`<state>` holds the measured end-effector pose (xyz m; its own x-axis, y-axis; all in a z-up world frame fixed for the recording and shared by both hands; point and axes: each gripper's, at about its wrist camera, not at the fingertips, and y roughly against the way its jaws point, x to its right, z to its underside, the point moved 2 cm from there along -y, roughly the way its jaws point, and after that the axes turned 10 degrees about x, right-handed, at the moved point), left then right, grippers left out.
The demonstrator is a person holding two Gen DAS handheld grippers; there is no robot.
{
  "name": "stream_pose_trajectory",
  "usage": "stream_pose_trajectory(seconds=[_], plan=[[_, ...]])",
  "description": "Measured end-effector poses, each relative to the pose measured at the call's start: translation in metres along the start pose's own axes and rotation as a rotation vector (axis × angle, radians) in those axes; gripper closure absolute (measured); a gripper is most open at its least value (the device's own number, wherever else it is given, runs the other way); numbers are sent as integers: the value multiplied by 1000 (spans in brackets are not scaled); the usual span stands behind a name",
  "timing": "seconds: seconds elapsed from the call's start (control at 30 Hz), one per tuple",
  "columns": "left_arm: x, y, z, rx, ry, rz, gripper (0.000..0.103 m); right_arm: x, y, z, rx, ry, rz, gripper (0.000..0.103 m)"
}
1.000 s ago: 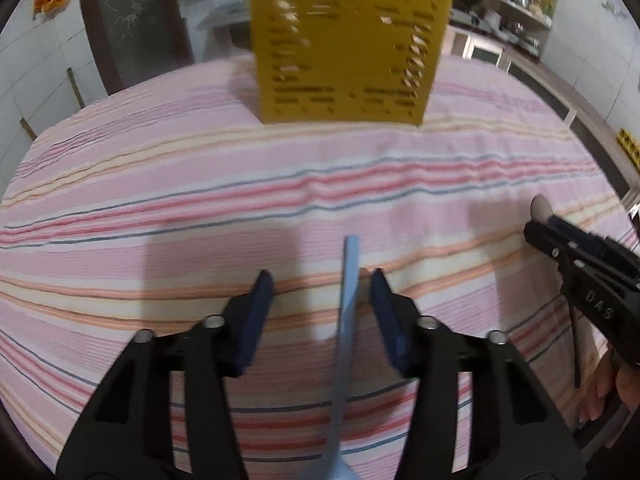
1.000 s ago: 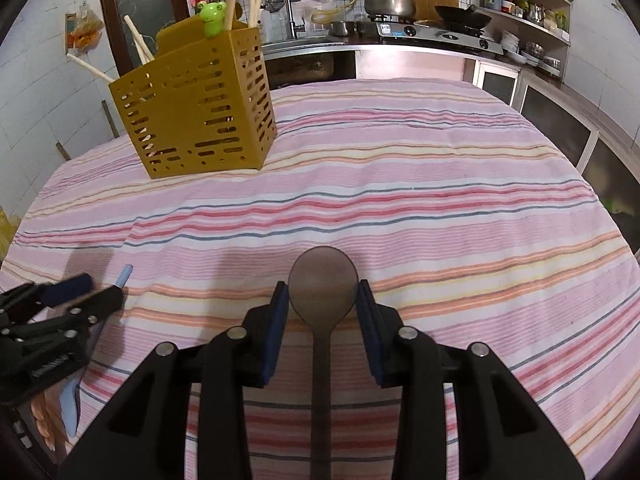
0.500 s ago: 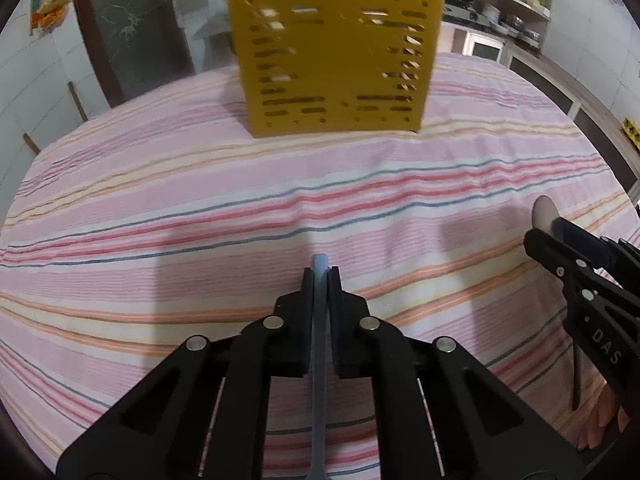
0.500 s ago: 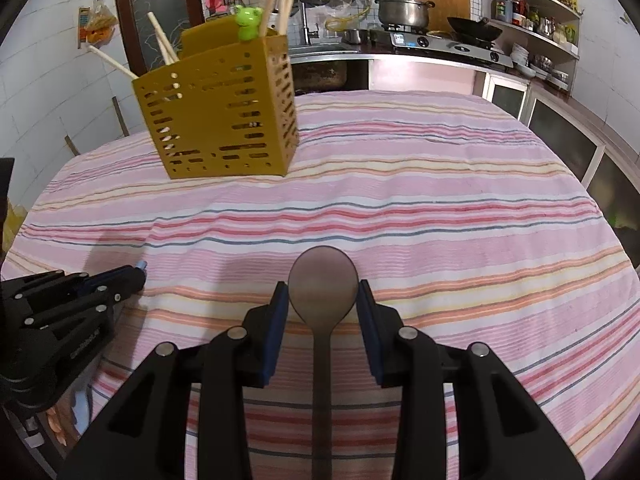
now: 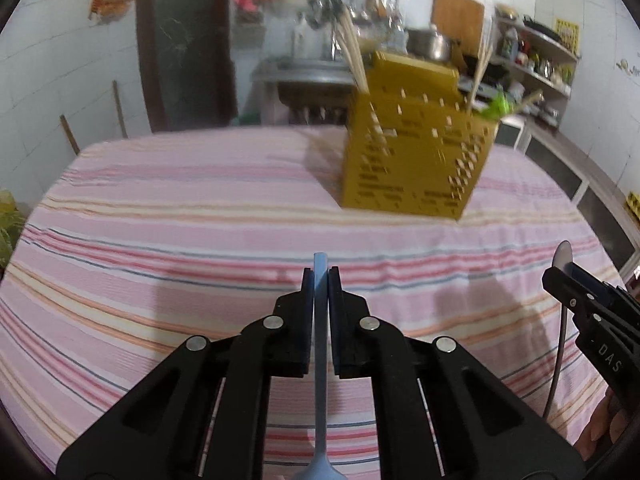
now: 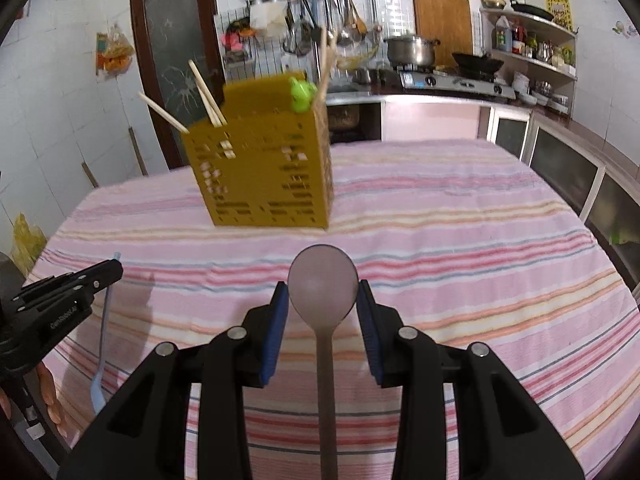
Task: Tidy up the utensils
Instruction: 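Lift both spoons upright and carry them above the yellow holder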
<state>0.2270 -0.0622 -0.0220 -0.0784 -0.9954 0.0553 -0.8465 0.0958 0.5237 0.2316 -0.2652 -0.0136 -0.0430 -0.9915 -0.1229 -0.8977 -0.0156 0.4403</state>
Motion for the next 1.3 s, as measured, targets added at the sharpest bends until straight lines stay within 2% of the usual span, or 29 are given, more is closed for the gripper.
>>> stream_pose_trajectory(seconds=[0.27,0.5,0.83,1.3], plan=[[-28,31,-25,119,29,-21,97,-8,16,-19,119,-16,3,68],[-41,46,-42,173,62,1,97,-9,16,-29,190,-23,15,68],[-42,51,-56,243,51,24,97,-11,12,-39,231,-33,22,68],[-27,39,-74,270,37,71,97,-17,7,-58,253,-11,15,68]])
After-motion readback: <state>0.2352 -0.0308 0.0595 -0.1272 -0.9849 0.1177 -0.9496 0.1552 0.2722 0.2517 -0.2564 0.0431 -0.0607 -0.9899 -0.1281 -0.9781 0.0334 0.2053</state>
